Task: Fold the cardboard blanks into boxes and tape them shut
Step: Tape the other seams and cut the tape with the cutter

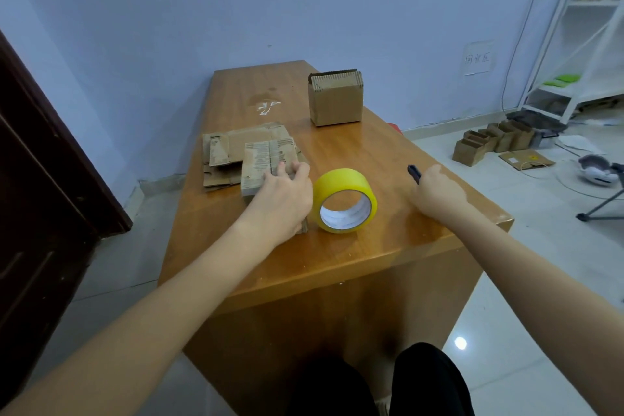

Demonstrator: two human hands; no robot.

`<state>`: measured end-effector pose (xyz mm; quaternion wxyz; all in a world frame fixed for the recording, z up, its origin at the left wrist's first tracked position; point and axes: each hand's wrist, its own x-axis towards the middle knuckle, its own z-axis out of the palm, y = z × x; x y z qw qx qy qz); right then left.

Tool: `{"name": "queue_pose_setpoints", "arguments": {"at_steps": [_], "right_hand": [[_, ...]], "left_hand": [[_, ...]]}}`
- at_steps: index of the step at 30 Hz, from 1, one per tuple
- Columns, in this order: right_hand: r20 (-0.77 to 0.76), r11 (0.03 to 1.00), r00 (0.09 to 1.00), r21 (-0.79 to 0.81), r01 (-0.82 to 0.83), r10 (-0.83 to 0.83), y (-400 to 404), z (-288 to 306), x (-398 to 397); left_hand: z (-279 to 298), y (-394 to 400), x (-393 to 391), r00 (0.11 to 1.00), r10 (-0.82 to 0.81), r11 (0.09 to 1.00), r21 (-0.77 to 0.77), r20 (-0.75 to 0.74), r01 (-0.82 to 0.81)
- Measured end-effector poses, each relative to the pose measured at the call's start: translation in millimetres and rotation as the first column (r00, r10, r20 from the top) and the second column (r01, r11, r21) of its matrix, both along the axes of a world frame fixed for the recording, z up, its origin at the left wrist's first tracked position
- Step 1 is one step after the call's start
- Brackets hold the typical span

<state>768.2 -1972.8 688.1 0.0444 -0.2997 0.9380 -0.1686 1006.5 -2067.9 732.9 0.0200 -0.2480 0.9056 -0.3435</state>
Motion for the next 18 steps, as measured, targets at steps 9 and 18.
{"name": "queue_pose_setpoints", "arguments": {"at_steps": [9, 18], "right_hand": [[0.413, 0.803, 0.775, -0.562, -0.197, 0.479, 34.1, 84.3, 107.3], [0.100, 0.850, 0.856, -0.228, -0.476, 0.506, 28.1, 60.8, 142.7]], "left_hand": [[20.5, -24.4, 32.5, 0.936, -0.034, 0.912, 0.371, -0.351, 0.172], [17.0, -27.7, 31.6, 0.900, -0.032, 0.909, 0.361, -0.436, 0.207]]}}
